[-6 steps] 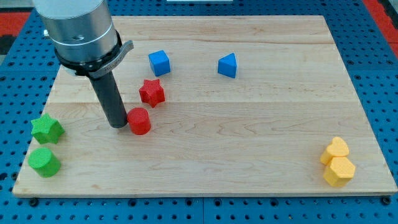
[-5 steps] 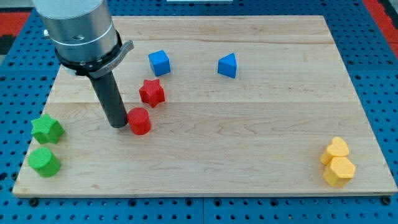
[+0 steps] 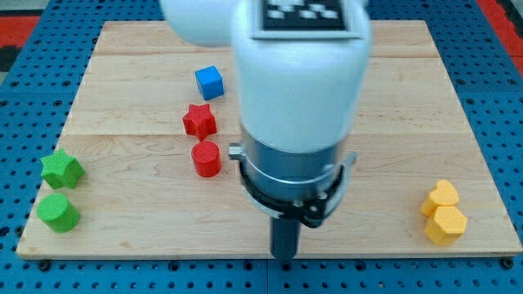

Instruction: Keep yellow blocks in a horizontal line with red circle

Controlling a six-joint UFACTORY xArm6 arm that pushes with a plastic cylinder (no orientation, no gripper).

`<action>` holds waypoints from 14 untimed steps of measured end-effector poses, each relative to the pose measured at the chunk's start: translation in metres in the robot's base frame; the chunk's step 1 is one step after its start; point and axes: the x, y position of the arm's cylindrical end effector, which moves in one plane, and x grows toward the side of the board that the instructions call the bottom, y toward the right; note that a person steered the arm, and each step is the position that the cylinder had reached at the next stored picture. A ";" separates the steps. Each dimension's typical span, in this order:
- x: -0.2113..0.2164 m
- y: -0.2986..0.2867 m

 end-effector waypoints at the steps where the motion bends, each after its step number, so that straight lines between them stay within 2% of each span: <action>1: 0.000 0.051; 3: 0.000 0.212; 4: -0.008 0.247; 7: -0.102 0.182; 9: -0.098 0.144; 10: -0.107 0.103; 11: -0.114 0.130; 12: -0.123 0.111; 13: -0.118 0.057; 14: -0.118 0.038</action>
